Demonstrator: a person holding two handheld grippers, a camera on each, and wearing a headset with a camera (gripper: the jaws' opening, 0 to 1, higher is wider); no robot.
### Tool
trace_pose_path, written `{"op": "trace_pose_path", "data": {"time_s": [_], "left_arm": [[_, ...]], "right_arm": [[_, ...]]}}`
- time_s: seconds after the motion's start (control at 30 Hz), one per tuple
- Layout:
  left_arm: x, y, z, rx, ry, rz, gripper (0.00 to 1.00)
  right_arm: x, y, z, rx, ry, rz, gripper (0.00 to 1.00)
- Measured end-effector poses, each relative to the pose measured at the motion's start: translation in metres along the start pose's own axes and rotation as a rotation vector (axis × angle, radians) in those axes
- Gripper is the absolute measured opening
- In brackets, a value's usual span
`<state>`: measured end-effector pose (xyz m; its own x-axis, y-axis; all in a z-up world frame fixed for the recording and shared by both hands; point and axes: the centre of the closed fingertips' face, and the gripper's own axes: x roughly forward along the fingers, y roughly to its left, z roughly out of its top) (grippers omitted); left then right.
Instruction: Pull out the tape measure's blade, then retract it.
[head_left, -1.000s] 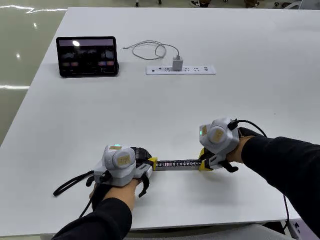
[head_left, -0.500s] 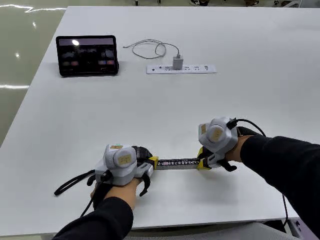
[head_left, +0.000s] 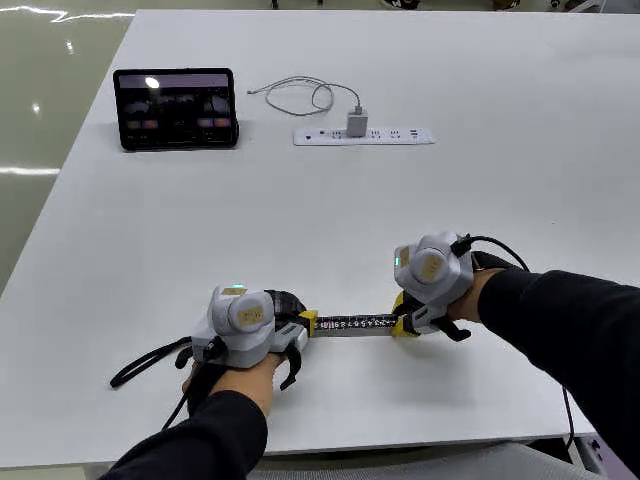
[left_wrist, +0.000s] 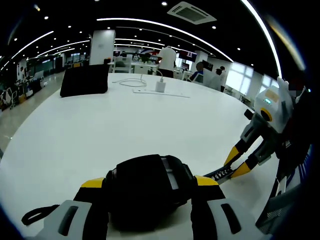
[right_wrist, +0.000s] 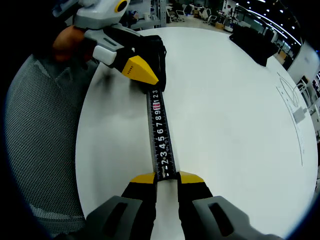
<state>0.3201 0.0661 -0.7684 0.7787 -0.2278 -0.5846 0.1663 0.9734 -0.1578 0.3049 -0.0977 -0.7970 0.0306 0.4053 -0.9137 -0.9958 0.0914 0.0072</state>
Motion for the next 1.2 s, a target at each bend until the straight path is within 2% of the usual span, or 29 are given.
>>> {"op": "trace_pose_path", "data": {"time_s": [1.2], "left_arm": [[0.000, 0.000, 0.000, -0.004, 0.002, -0.003, 0.63]], "right_arm": [[0.008, 0.004, 0.017, -0.009, -0.015, 0.001, 0.11]]}}
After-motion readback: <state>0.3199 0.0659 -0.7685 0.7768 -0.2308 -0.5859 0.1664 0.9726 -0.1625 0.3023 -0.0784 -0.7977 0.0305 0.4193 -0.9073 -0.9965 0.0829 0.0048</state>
